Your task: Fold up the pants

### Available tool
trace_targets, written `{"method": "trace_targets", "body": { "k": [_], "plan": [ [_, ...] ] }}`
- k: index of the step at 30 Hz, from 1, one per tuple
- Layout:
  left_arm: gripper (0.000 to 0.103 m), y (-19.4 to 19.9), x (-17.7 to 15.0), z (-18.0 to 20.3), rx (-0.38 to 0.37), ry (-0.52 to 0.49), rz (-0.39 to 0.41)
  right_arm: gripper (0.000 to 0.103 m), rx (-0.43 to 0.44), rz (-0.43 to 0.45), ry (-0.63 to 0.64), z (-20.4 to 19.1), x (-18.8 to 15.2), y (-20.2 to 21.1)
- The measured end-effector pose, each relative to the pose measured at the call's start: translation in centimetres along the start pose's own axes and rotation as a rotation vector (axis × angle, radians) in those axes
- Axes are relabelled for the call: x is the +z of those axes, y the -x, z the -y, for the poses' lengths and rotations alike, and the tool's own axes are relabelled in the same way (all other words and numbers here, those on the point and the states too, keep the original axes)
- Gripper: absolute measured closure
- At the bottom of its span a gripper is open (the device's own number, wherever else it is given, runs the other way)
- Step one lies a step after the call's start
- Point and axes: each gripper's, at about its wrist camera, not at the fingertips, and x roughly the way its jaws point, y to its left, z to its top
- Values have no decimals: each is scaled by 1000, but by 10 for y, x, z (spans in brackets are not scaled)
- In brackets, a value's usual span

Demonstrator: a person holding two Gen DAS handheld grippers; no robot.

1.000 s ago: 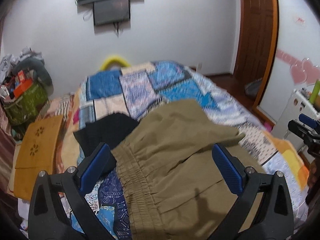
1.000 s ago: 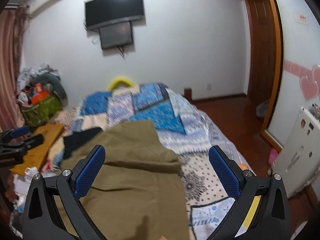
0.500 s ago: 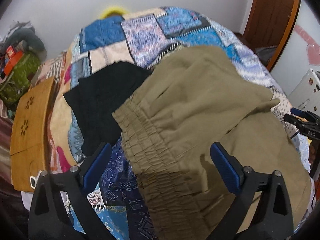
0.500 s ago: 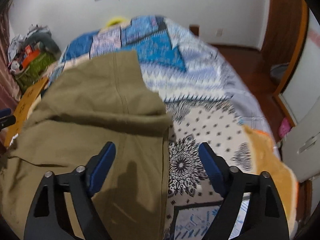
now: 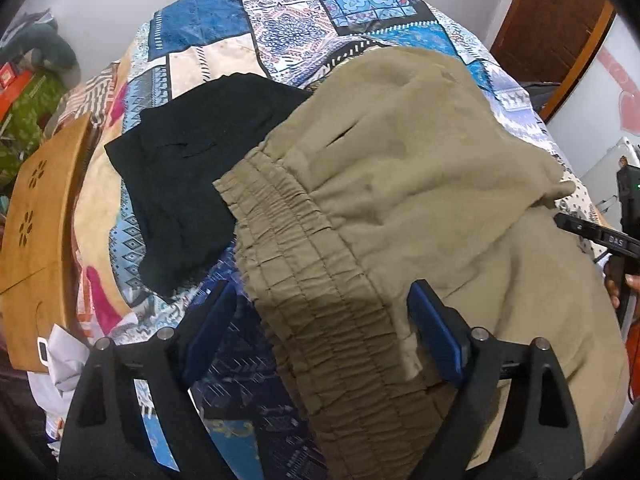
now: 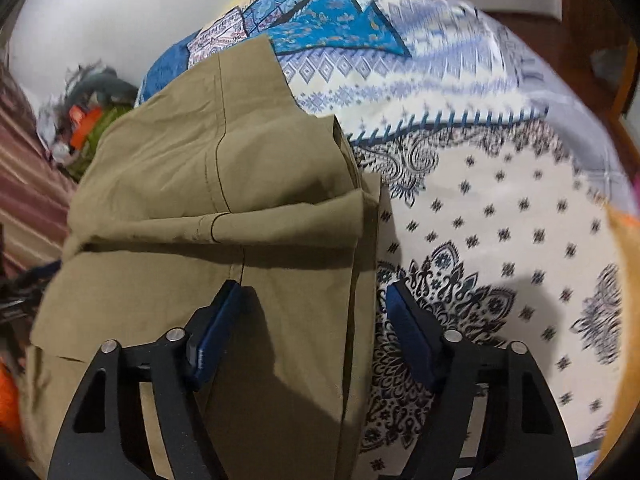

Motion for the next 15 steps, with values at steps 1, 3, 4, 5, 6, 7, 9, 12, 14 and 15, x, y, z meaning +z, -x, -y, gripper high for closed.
{"method": "trace_targets", "body": {
  "k": [1, 3, 4, 5, 6, 7, 9, 12, 14, 15],
  "plan": [
    [14, -2, 1, -3, 7, 6, 1, 43, -2, 5, 5, -2, -3, 2],
    [14, -6, 3, -6, 6, 17, -2, 52, -10, 14, 23, -9, -8, 5],
    [14, -6, 4, -7, 9, 18, -2, 55, -13, 17, 27, -10, -8, 5],
    [14, -7, 5, -7, 19, 13, 3, 64, -22, 22, 37, -14, -10, 8],
    [14, -7, 5, -7, 30, 7, 8, 78, -41, 26, 45, -16, -11, 9],
    [14, -7, 6, -7, 44, -5, 15, 87, -72, 27, 52, -18, -13, 9],
    [14, -7, 6, -5, 70, -33, 28, 94, -76, 28, 56, -14, -8, 7],
    [14, -6, 7, -4, 108, -64, 44, 96, -112, 40, 84, -18, -15, 12],
    [13, -8, 8, -6, 112, -70, 44, 96, -137, 42, 101, -20, -13, 11],
    [13, -9, 9, -7, 111, -72, 44, 96, -147, 42, 102, -20, -14, 11]
  ]
}}
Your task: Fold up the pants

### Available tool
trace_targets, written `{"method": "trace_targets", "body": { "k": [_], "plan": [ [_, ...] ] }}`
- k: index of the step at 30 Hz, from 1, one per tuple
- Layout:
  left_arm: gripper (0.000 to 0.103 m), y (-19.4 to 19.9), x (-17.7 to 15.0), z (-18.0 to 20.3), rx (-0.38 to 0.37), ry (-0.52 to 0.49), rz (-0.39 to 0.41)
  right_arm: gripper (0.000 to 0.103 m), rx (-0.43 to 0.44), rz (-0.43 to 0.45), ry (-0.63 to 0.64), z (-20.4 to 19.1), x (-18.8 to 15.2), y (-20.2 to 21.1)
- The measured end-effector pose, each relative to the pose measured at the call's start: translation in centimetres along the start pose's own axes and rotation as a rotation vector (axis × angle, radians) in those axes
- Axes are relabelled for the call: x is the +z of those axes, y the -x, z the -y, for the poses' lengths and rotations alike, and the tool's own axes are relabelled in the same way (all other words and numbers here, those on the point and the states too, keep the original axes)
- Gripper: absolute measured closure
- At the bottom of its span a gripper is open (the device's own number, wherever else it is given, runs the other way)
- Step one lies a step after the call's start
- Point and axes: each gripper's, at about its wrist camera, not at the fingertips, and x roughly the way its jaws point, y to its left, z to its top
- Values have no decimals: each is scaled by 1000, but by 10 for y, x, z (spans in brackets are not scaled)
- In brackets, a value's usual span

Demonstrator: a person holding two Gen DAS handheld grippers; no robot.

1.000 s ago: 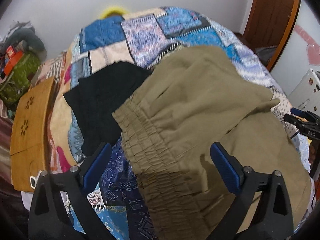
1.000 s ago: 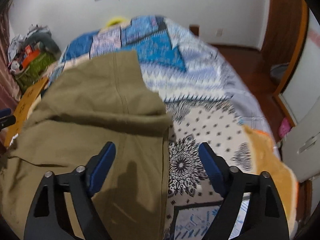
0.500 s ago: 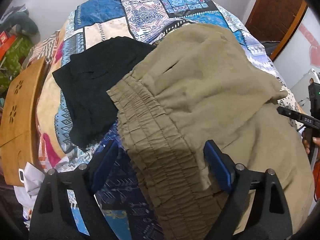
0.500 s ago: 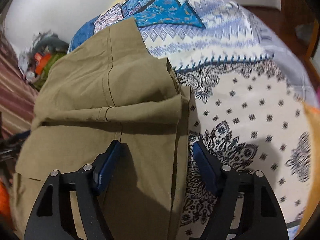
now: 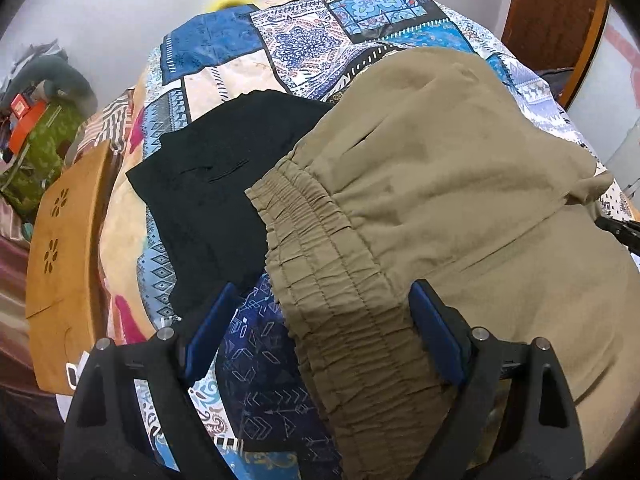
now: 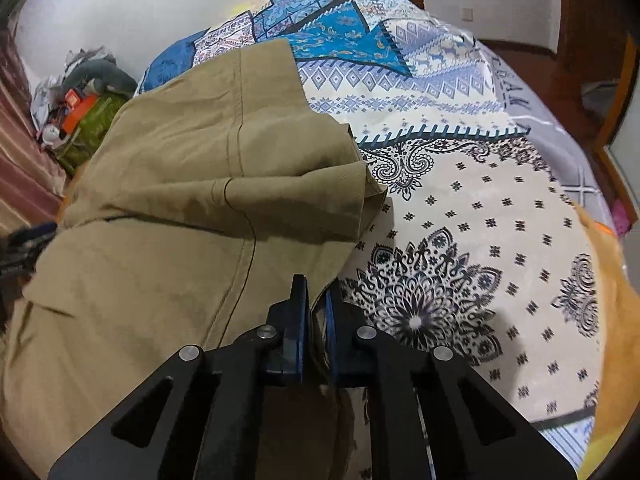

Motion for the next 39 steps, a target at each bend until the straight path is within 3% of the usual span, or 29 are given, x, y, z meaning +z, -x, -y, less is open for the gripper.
{"method": "trace_targets", "body": {
  "k": [4, 10, 16, 21, 25, 28, 35, 37, 39],
  "plan": [
    [5, -4, 0, -4, 9, -14, 17, 96, 5, -32, -48, 8, 2, -4],
    [5, 3, -2, -13, -46, 55, -20, 90, -49, -52, 32, -6, -1, 6],
    [3, 29, 3, -19, -27, 60, 9, 85, -3, -26, 17, -1, 5, 34],
    [2, 38, 17, -24, -38, 77, 39, 64, 12, 72, 23, -4, 23, 57],
    [2, 25, 31, -27, -64, 118, 4, 52, 13, 126, 19, -5, 43, 56],
    [2, 11, 34, -26, -84, 129, -23, 37, 20, 148, -2, -3, 57, 40],
    [2, -28, 26, -18, -130, 137, -121, 36, 73, 8, -48, 5, 67, -17],
    [1, -31, 26, -20, -151, 149, -121, 44, 84, -12, -34, 3, 64, -26],
    [2, -33, 26, -22, -166, 156, -121, 60, 60, -4, 8, -2, 62, -28]
  ]
}}
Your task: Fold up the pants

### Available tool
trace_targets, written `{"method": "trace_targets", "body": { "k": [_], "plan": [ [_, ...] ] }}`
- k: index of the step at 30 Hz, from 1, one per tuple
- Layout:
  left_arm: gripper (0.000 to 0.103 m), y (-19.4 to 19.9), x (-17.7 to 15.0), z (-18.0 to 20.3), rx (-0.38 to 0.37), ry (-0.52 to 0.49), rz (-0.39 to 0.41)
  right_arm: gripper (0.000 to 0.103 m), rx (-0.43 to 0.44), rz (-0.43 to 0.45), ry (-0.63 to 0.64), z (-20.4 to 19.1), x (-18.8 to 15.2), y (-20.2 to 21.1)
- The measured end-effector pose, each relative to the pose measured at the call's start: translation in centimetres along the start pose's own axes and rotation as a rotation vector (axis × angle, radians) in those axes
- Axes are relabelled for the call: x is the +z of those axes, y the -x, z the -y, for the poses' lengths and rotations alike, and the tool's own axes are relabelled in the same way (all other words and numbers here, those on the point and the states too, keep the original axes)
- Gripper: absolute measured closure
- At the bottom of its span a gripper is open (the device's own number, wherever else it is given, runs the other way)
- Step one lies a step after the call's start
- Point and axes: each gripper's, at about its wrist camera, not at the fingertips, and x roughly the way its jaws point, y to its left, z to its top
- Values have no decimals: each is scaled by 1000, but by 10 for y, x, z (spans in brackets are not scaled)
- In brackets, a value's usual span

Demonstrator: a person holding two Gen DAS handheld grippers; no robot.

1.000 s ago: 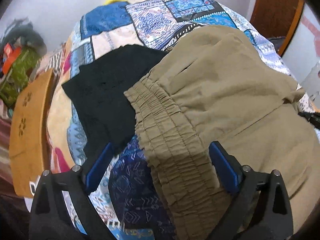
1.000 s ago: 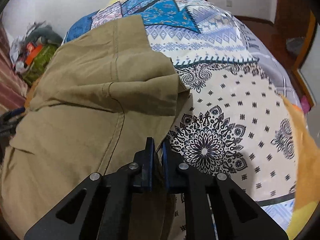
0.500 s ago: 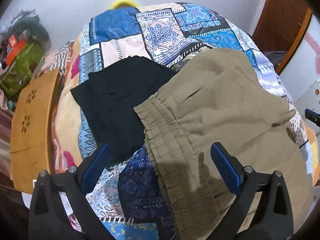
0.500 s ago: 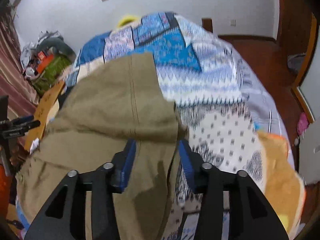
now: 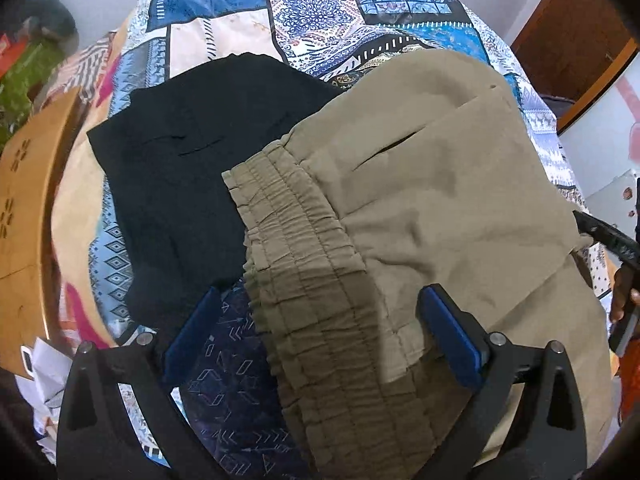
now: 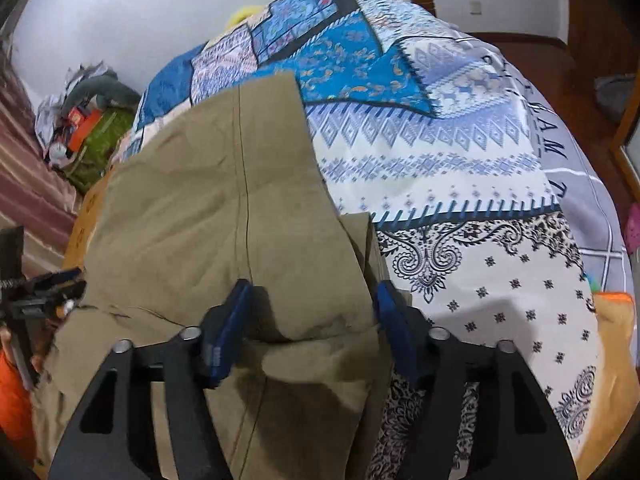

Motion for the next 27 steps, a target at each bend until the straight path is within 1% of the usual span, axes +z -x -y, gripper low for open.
{"method": "trace_targets", "body": {
  "k": [1, 2, 3, 4, 5, 6, 9, 12, 13, 16, 18, 20, 21, 22, 24, 25, 27],
  "plan": [
    [2, 0, 0, -1, -2, 1, 4, 66, -22, 2, 20, -2, -1, 0],
    [9, 1, 0, -1, 5, 3, 16, 78, -41, -8, 42, -4, -2, -2],
    [13, 2, 0, -1, 21, 3, 28, 86, -42, -18, 57, -4, -3, -3],
    [23, 2, 0, -2, 35, 0, 34, 87, -38, -21, 68, -5, -5, -4],
    [28, 2, -1, -2, 42, -3, 39, 88, -46, -15, 81, -6, -6, -4],
    [28, 3, -2, -4, 44, 2, 46, 89, -55, -10, 95, -8, -7, -3],
    [28, 4, -4, -6, 92, -5, 69, 91, -92, -5, 128, -13, -8, -7],
    [28, 4, -7, 0, 153, -33, 99, 91, -126, -11, 149, -17, -8, -11],
    [28, 1, -7, 1, 161, -39, 93, 91, -136, -15, 157, -18, -8, -12],
    [23, -8, -2, 0, 165, -53, 55, 91, -153, -29, 161, -20, -7, -12],
    [23, -5, 1, -2, 151, -62, 44, 91, -162, -40, 165, -20, -6, -12],
    [23, 2, 3, -4, 140, -50, 38, 90, -171, -42, 168, -22, -6, -9],
    [23, 5, 2, -4, 138, -47, 38, 89, -180, -35, 171, -23, -5, -5],
    [23, 9, 2, -3, 138, -43, 39, 86, -187, -25, 171, -24, -3, 0],
    [23, 18, 3, -1, 142, -49, 41, 84, -196, -2, 170, -26, -1, 11],
    [23, 24, 4, 0, 145, -56, 50, 84, -200, 5, 169, -28, 1, 16],
    [22, 38, 6, 1, 138, -65, 82, 78, -186, 20, 169, -30, 5, 26]
  ]
}}
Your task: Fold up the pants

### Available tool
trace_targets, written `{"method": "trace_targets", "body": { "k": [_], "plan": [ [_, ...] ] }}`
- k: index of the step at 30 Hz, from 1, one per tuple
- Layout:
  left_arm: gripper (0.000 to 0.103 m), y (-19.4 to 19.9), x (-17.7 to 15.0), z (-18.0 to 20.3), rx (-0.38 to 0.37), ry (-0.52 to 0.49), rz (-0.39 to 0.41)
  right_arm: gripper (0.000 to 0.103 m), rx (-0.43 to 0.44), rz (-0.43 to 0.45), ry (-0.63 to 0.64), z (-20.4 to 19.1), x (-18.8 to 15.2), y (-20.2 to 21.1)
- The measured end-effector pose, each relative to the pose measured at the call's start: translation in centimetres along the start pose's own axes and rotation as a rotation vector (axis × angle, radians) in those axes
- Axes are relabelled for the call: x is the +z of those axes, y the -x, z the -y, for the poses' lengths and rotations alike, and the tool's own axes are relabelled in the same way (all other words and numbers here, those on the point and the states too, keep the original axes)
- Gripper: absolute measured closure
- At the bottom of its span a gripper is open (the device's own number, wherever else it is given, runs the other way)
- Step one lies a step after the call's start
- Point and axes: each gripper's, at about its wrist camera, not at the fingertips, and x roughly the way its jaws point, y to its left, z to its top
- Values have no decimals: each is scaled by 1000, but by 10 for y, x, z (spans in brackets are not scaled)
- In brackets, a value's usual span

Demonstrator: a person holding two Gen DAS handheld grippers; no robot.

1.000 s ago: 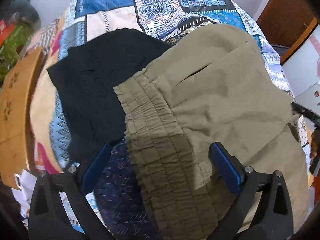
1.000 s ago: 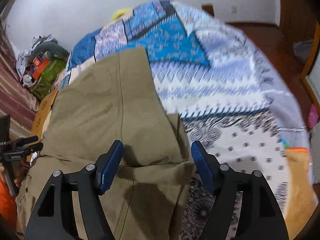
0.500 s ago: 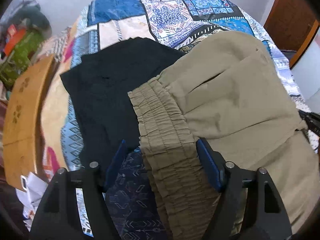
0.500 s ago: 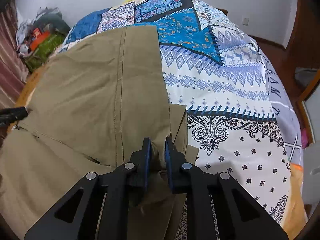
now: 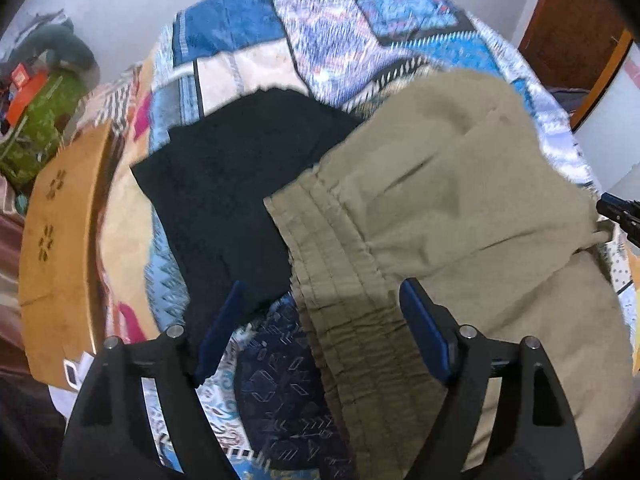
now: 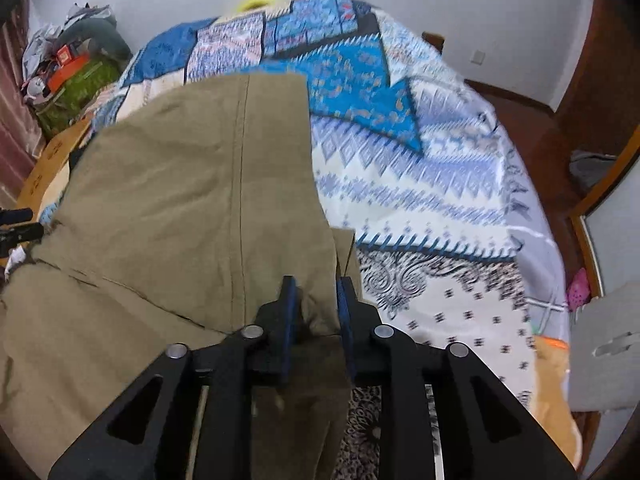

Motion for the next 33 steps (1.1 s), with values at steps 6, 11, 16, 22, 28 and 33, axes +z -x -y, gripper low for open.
{"method": "trace_targets", "body": {
  "k": [6, 11, 16, 22, 28, 33],
  "plan": [
    [9, 27, 25, -16, 25, 39, 106, 36, 32, 135, 15, -9, 27, 40],
    [9, 10, 48, -31, 39, 91, 103, 24, 62, 207, 21, -20, 52, 47],
    [9, -26, 60, -36, 51, 109, 43, 24, 65, 215, 38, -23, 81, 28],
    [9, -75, 59, -37, 50, 118, -74, 24, 57, 159, 54, -22, 104, -20],
    [6, -107, 59, -40, 27, 168, -124, 24, 85, 75, -34, -14, 127, -78],
    [4, -114, 60, -39, 15, 171, -121, 43, 80, 18, -76, -6, 143, -113]
  ]
}}
